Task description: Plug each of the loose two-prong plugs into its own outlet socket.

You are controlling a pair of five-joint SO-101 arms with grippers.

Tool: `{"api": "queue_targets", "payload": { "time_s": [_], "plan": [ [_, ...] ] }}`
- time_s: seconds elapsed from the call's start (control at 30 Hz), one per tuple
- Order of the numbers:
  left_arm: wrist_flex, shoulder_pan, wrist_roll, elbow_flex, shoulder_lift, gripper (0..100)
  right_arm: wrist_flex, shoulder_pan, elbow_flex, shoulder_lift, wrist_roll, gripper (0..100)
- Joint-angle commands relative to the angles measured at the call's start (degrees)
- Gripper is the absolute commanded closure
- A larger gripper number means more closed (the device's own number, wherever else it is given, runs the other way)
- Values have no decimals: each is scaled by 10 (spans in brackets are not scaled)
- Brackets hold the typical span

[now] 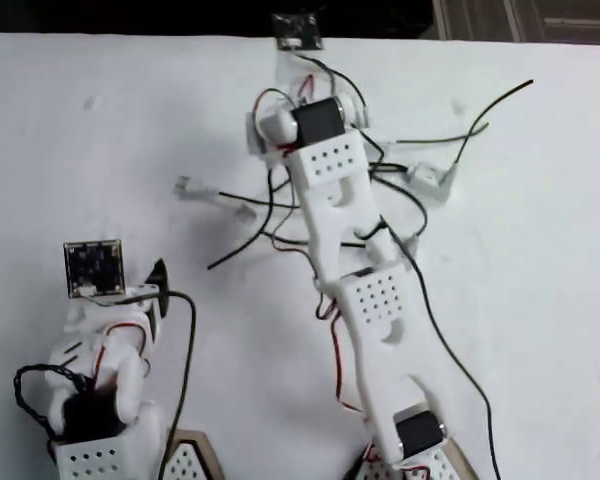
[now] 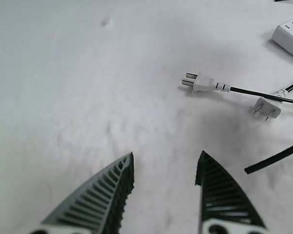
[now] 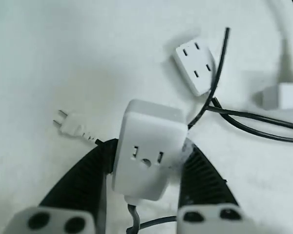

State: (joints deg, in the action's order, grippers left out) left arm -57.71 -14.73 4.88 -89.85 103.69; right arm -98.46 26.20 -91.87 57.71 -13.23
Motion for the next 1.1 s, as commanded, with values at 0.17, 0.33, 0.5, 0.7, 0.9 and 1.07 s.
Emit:
{"api": "queue_targets", "payload": {
  "time_s": [0.17, 0.33, 0.5, 0.7, 0.9, 1.07],
  "plan": [
    [10, -6, 6, 3, 4, 781, -7, 35, -25, -96, 17, 982],
    [10, -6, 6, 3, 4, 781, -8, 58, 78, -174, 18, 982],
    [11, -6, 6, 3, 4, 781, -4, 82, 326, -328, 19, 982],
    [11, -6, 6, 3, 4, 781, 9, 87, 567, -443, 76, 981],
    [12, -6, 6, 4, 4, 781, 51, 88, 745, -473, 72, 981],
    [12, -6, 6, 4, 4, 781, 112, 96, 861, -495, 70, 981]
  ]
}}
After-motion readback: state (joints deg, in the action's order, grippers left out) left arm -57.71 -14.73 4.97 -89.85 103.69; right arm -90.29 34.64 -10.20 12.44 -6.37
